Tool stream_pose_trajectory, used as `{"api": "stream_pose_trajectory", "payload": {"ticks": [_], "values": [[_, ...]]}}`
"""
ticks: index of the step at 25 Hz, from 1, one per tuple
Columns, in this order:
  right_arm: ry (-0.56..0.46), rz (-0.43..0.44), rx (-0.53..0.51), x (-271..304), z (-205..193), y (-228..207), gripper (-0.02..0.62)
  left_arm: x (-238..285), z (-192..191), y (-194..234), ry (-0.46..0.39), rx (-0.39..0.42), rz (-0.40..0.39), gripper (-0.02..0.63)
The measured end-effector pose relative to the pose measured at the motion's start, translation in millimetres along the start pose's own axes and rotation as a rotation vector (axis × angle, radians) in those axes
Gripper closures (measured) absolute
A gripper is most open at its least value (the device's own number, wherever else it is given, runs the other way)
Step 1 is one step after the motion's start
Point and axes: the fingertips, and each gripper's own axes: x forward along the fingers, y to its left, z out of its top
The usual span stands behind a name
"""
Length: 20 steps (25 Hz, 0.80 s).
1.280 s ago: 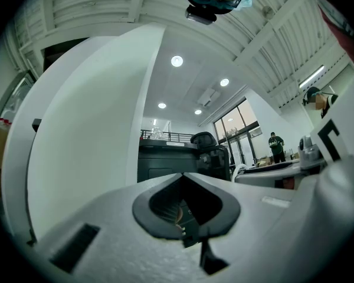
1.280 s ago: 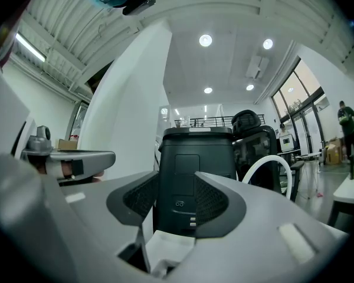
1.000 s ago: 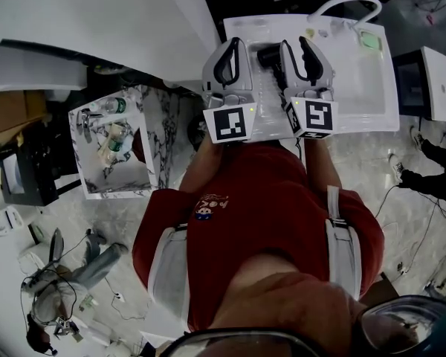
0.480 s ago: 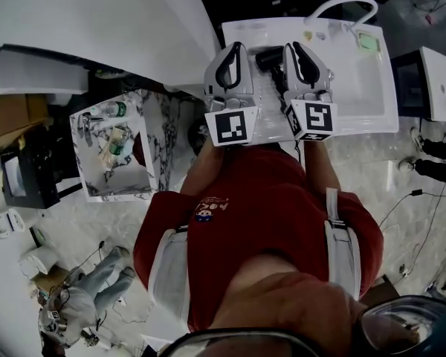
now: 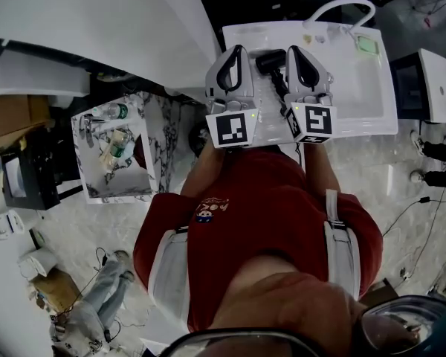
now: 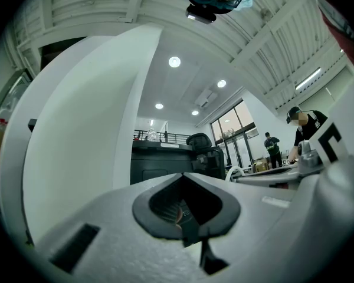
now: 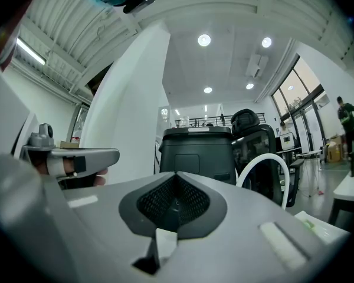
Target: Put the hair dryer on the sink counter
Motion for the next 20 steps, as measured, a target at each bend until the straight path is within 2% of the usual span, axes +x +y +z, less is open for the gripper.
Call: {"api": "stream_pose_trajectory", "payload": {"ticks": [8, 20], "values": [[0.027, -0.037, -0.021, -1.4, -2.0, -3.8, 0.594, -1.2, 2.2, -1.4, -0.002, 0.012, -0.009, 0.604], [0.025, -0.042, -0.023, -5.3, -2.3, -2.9, 0.594, -3.9, 1.5, -2.1, 0.002, 0.012, -0.015, 0.604]]}}
